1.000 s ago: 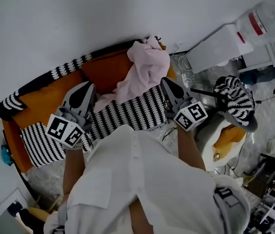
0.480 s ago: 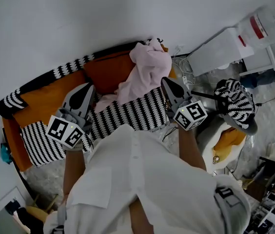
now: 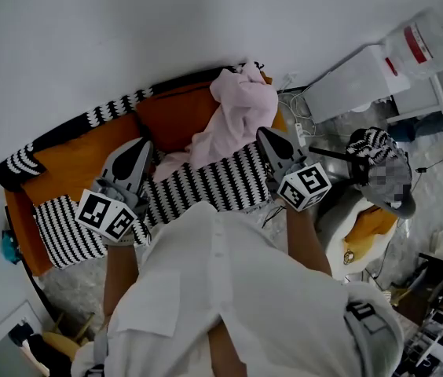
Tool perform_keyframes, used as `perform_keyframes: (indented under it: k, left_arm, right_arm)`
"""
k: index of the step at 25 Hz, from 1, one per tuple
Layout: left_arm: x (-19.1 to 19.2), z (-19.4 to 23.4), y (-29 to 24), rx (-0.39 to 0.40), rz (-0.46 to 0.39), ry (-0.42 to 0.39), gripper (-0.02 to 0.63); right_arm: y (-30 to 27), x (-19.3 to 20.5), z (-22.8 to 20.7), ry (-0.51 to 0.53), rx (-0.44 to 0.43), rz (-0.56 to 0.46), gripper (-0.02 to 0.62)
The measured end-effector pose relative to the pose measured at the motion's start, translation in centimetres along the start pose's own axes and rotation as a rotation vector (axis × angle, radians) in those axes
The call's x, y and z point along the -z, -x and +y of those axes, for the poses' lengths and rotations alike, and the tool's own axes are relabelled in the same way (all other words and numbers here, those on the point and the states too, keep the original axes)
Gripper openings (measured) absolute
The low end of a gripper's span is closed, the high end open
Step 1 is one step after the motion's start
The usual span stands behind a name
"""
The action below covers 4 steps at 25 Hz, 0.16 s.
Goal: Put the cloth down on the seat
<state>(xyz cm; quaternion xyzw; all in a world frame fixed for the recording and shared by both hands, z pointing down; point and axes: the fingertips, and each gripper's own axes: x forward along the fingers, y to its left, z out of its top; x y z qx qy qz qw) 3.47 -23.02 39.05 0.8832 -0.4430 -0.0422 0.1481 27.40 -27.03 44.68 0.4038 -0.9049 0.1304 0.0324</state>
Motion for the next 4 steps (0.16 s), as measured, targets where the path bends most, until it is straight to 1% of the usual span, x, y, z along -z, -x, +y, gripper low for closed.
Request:
perform_keyframes:
  k: [4]
  left_arm:
    - [0.38, 0.03, -0.06, 0.002, 0.01, 0.007, 0.017]
  right_arm:
    - [-0.23, 0.17, 0.15, 0.002, -0.007, 0.004, 0.009]
